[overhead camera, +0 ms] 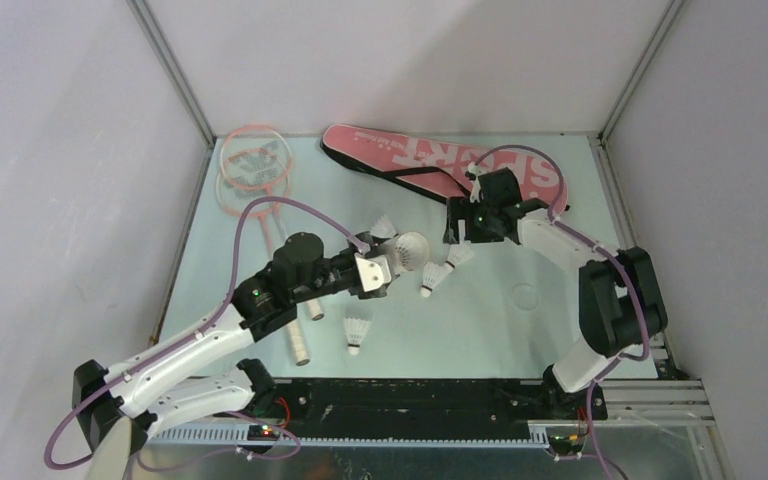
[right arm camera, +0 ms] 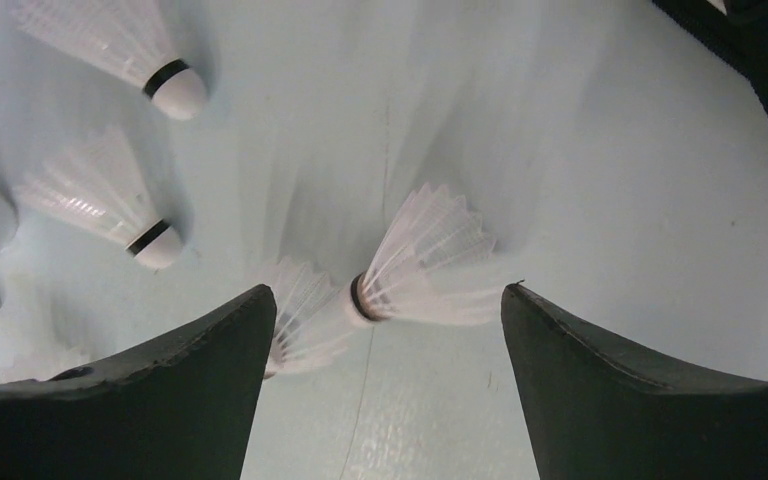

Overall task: Pack up the badminton gear
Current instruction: Pick up the shuttlecock at the center of the board.

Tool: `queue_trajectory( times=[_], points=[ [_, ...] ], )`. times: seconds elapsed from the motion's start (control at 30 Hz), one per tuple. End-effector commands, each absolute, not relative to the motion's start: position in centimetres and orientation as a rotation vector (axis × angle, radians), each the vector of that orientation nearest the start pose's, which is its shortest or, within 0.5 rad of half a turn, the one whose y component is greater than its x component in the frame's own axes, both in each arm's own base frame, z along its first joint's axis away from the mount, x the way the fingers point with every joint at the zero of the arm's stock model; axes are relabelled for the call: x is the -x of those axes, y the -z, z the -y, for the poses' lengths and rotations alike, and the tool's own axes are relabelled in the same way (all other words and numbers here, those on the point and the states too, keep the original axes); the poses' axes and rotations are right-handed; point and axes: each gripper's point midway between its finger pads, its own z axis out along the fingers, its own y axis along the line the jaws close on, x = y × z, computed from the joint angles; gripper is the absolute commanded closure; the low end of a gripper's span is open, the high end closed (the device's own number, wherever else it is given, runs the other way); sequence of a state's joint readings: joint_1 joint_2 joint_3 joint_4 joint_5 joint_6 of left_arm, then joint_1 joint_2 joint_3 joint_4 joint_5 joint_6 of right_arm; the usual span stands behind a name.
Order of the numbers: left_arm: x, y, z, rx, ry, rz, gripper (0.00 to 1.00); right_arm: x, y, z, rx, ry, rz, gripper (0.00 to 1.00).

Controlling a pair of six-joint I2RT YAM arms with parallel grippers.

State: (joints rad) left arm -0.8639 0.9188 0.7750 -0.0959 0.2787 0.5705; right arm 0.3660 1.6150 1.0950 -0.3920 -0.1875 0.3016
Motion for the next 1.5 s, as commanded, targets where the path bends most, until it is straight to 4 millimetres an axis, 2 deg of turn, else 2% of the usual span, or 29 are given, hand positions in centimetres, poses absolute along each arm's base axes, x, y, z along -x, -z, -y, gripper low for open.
queue_trajectory(
  times=[0.0,0.1,0.23,0.37,0.4,0.43,0.47,0.5,0.57,0.6,0.73,0.8,0.83,0.87,0.9,0.93,0.97,1.0,1.03,1.07,1.1,1.13,1.17,1.2,1.23,1.27,1.3,1.4,1.47],
  points=[
    [-19.9,-26.3,28.4,-1.285,0.525,-1.231,0.6,-38.4,-8.9,-18.7,0.192,-0.499,-2.442,0.16],
    [-19.9,-26.2,28.7,-1.28,0.539,-1.23,0.6,-39.4,-8.3,-18.9,0.191,-0.524,-2.441,0.19],
    [-19.8,-25.9,28.8,-1.276,0.555,-1.234,0.6,-39.4,-7.3,-19.5,0.223,-0.56,-2.459,0.29],
    [-19.9,-25.6,28.9,-1.271,0.561,-1.25,0.6,-38.5,-6.0,-19.4,0.208,-0.561,-2.519,0.59],
    [-19.9,-25.5,28.8,-1.27,0.56,-1.255,0.61,-38.2,-5.8,-19.4,0.21,-0.543,-2.533,0.64],
    [-19.9,-25.5,28.8,-1.269,0.561,-1.258,0.61,-38.1,-5.7,-19.3,0.216,-0.525,-2.538,0.73],
    [-19.9,-25.5,28.8,-1.267,0.559,-1.259,0.61,-38.0,-5.5,-19.2,0.219,-0.487,-2.545,0.78],
    [-19.9,-25.4,28.8,-1.267,0.56,-1.261,0.61,-38.0,-5.7,-19.2,0.222,-0.473,-2.538,0.89],
    [-19.9,-25.4,28.7,-1.262,0.56,-1.266,0.61,-38.3,-6.6,-18.9,0.209,-0.424,-2.511,1.0],
    [-19.9,-25.4,28.7,-1.261,0.56,-1.266,0.61,-38.4,-7.1,-18.8,0.204,-0.415,-2.498,1.0],
    [-20.0,-25.4,28.7,-1.261,0.558,-1.266,0.61,-39.1,-10.8,-17.6,0.169,-0.338,-2.396,1.0],
    [-20.0,-25.6,28.7,-1.262,0.557,-1.264,0.61,-39.0,-14.5,-16.9,0.167,-0.309,-2.306,1.0],
    [-20.0,-25.5,28.7,-1.263,0.554,-1.264,0.61,-38.9,-15.5,-16.7,0.172,-0.284,-2.276,1.0],
    [-20.0,-25.6,28.8,-1.261,0.554,-1.264,0.61,-38.5,-17.9,-16.5,0.181,-0.284,-2.219,1.0],
    [-20.1,-25.5,28.8,-1.26,0.553,-1.267,0.61,-38.1,-19.1,-16.6,0.192,-0.274,-2.185,1.0],
    [-20.2,-25.5,28.8,-1.26,0.551,-1.267,0.61,-37.4,-21.9,-16.6,0.211,-0.283,-2.11,1.0],
    [-20.2,-25.4,28.8,-1.261,0.551,-1.269,0.61,-36.7,-23.4,-17.4,0.243,-0.29,-2.061,1.0],
    [-20.2,-25.4,28.8,-1.261,0.551,-1.271,0.61,-35.7,-26.2,-17.2,0.26,-0.282,-1.977,1.0],
    [-20.2,-25.2,28.9,-1.262,0.551,-1.276,0.61,-34.6,-28.2,-18.7,0.304,-0.319,-1.895,1.0],
    [-20.3,-25.2,28.9,-1.262,0.551,-1.279,0.61,-33.2,-31.2,-18.8,0.334,-0.336,-1.794,1.0],
    [-20.3,-25.1,28.9,-1.264,0.551,-1.281,0.61,-31.8,-32.7,-20.1,0.368,-0.377,-1.721,1.0],
    [-20.4,-25.1,29.0,-1.266,0.552,-1.283,0.61,-29.7,-35.0,-20.6,0.399,-0.424,-1.636,1.0],
    [-20.4,-25.2,29.1,-1.265,0.553,-1.28,0.61,-28.2,-37.6,-20.4,0.39,-0.465,-1.547,1.0],
    [-20.5,-25.1,29.2,-1.267,0.555,-1.285,0.61,-26.8,-38.4,-21.2,0.427,-0.506,-1.507,1.0],
    [-20.5,-25.3,29.2,-1.268,0.555,-1.282,0.61,-25.5,-40.2,-20.9,0.426,-0.54,-1.439,1.0],
    [-20.5,-25.2,29.3,-1.269,0.556,-1.285,0.61,-24.2,-40.8,-21.6,0.468,-0.576,-1.404,1.0],
    [-20.5,-25.3,29.3,-1.271,0.558,-1.282,0.61,-23.2,-41.9,-21.5,0.48,-0.597,-1.358,1.0],
    [-20.5,-25.2,29.4,-1.273,0.56,-1.287,0.61,-20.5,-43.0,-22.8,0.548,-0.692,-1.294,1.0],
    [-20.6,-25.1,29.5,-1.275,0.56,-1.288,0.61,-19.7,-43.1,-23.3,0.589,-0.7,-1.271,1.0]
  ],
)
